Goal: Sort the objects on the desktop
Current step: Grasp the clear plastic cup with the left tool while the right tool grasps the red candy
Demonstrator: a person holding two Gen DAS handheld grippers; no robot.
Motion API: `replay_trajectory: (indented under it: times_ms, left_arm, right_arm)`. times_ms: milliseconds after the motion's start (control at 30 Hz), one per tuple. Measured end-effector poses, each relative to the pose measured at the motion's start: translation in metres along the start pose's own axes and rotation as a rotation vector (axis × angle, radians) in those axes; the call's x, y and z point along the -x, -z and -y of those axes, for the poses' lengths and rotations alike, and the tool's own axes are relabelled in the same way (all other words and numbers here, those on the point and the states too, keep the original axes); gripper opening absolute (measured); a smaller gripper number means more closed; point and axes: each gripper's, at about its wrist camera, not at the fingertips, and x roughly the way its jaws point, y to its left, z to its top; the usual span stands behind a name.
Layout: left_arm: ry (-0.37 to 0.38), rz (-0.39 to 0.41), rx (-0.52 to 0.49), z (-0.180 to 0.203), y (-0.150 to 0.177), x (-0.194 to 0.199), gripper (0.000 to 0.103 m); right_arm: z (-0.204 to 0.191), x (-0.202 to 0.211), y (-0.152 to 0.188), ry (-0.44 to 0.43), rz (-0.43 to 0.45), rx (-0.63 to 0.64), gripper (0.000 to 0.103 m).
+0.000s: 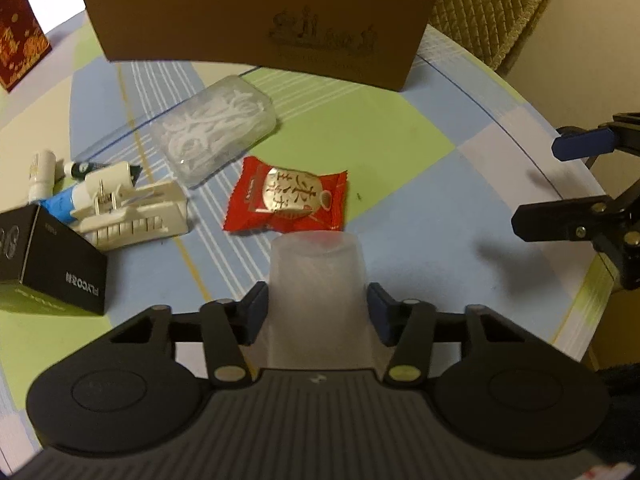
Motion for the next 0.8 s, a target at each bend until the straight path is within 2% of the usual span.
replay_trajectory:
  times_ms: [200, 667, 800]
  left_arm:
    - [-0.033, 0.006, 0.084, -0.024, 0.014, 0.008, 0.048]
    - [-0.209, -0.005, 0.379, -0.112, 0.064, 0.041, 0.048]
    - [-0.241, -0.003, 0.428, -0.127, 0.072, 0.047, 0.048]
  right_arm:
    - [-0.011, -0.015, -0.01, -0.052, -0.002, 0.047, 0.101]
    - [-0.069, -0.073, -0.051, -0.154, 0.02, 0.25, 0.1]
    - [-0.085, -0.095, -0.061, -0.148, 0.012, 0.308, 0.082]
